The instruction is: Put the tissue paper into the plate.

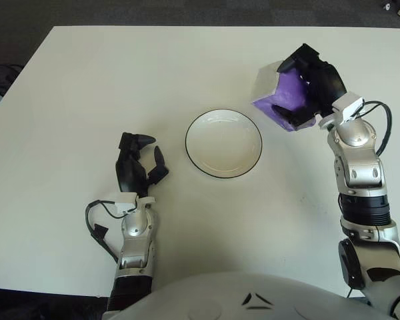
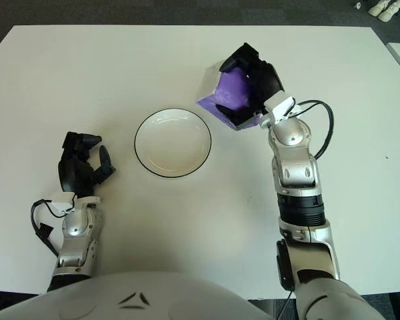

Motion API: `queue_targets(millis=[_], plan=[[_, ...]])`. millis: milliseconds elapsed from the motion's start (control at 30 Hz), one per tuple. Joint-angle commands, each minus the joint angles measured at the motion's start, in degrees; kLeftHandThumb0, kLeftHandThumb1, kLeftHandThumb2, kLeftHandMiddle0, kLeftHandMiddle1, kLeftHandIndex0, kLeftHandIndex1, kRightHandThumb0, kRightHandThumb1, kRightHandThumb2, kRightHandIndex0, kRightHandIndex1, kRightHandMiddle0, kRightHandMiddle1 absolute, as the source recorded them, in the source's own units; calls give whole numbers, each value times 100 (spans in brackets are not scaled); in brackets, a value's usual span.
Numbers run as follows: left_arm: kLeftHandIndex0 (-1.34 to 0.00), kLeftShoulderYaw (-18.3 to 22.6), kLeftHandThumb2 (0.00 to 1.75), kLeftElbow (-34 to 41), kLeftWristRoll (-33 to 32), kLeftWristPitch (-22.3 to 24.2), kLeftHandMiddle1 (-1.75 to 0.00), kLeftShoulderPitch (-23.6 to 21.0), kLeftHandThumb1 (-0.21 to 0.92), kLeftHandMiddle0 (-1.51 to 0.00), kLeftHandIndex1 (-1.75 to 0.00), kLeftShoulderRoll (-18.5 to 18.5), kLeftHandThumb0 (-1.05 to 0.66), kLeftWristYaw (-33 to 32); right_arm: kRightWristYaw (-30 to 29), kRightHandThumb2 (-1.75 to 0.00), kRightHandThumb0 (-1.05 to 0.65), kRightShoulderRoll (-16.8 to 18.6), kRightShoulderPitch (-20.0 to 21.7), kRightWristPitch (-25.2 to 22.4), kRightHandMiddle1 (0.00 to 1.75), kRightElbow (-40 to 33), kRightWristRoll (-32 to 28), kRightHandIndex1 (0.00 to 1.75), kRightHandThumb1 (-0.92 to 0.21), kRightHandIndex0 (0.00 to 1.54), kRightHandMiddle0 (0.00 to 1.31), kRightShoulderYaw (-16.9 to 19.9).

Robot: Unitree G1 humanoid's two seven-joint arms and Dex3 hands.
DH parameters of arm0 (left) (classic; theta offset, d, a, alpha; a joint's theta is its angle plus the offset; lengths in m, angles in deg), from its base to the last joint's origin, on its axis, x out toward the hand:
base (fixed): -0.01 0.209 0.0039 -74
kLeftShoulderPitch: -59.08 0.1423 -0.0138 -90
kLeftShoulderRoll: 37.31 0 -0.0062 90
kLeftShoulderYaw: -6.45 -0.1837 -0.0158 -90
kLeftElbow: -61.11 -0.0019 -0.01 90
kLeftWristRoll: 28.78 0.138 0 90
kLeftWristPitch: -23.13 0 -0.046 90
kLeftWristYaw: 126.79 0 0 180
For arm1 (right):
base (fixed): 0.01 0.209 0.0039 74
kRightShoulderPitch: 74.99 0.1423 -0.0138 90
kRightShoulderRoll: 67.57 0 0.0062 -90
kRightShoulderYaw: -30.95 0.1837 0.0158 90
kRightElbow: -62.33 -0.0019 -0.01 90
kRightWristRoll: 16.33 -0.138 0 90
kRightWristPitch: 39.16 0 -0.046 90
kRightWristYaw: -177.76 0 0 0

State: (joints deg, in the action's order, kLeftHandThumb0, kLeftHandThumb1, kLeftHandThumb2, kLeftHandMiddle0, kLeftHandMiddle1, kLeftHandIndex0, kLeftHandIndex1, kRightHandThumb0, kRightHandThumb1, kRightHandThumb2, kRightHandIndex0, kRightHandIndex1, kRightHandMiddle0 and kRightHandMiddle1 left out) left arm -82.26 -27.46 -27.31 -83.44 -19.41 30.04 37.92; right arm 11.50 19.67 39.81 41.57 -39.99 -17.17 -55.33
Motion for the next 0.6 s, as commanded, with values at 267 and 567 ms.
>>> queue_targets(millis=[267,567], plan=[[-49,32,114,-346,-29,291,-146,174,46,-62,-175,-111,-43,10,371,-175,0,52,328,50,175,-93,-482,162,10,96,70,-29],[-49,27,114,-436,-40,215,-146,125,46,-63,-175,-98,-43,50,242,-175,0,389,172,-1,175,-1018,-220,160,11,97,71,-733]])
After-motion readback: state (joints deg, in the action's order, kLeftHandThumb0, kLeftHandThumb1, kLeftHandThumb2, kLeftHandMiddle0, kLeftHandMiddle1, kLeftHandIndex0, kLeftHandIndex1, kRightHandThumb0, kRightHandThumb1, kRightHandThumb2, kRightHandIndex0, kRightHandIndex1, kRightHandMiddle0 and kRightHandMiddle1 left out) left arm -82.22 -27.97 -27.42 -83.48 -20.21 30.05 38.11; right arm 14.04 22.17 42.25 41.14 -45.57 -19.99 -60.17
